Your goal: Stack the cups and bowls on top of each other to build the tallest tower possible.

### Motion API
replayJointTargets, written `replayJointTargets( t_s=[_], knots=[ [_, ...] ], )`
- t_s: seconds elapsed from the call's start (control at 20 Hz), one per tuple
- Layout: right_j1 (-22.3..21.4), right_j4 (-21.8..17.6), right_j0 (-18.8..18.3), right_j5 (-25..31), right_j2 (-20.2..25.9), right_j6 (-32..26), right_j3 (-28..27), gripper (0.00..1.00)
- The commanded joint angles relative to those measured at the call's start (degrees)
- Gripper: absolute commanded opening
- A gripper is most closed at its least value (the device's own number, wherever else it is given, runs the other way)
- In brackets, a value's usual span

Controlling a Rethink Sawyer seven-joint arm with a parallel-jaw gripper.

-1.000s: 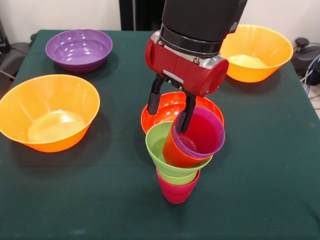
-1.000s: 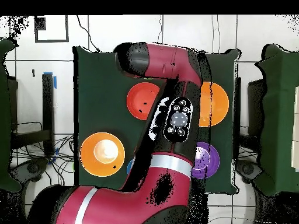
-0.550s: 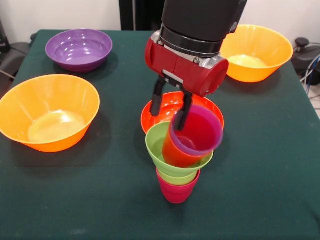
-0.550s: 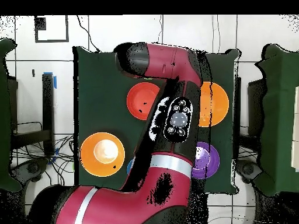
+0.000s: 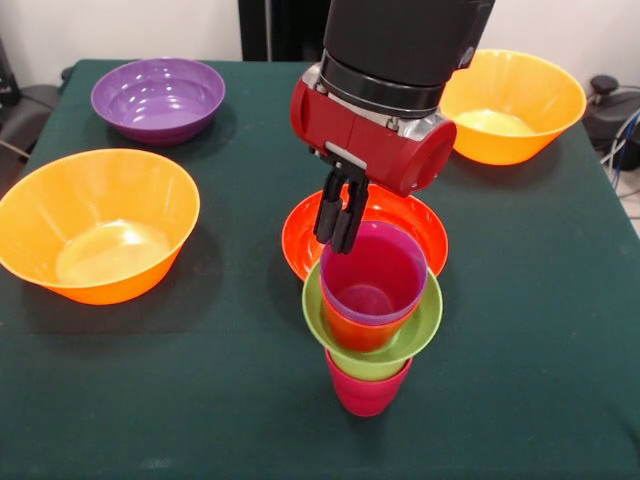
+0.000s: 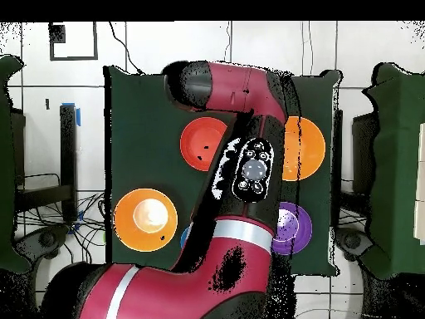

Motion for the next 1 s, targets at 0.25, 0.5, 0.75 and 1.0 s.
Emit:
replayJointTargets(
  t_s=[0.25,0.5,0.75,1.0],
  knots=[
    [1.45,-4.33,0.27,6.17,3.87,-6.29,-0.56,0.0],
    [1.27,-4.23,0.37,5.98,3.84,-6.0,-0.22,0.0],
    [0.8,-4.08,0.76,6.77,3.59,-5.58,-0.08,0.0],
    [0.28,-3.67,0.47,7.12,4.14,-6.09,-0.13,0.0]
  ],
)
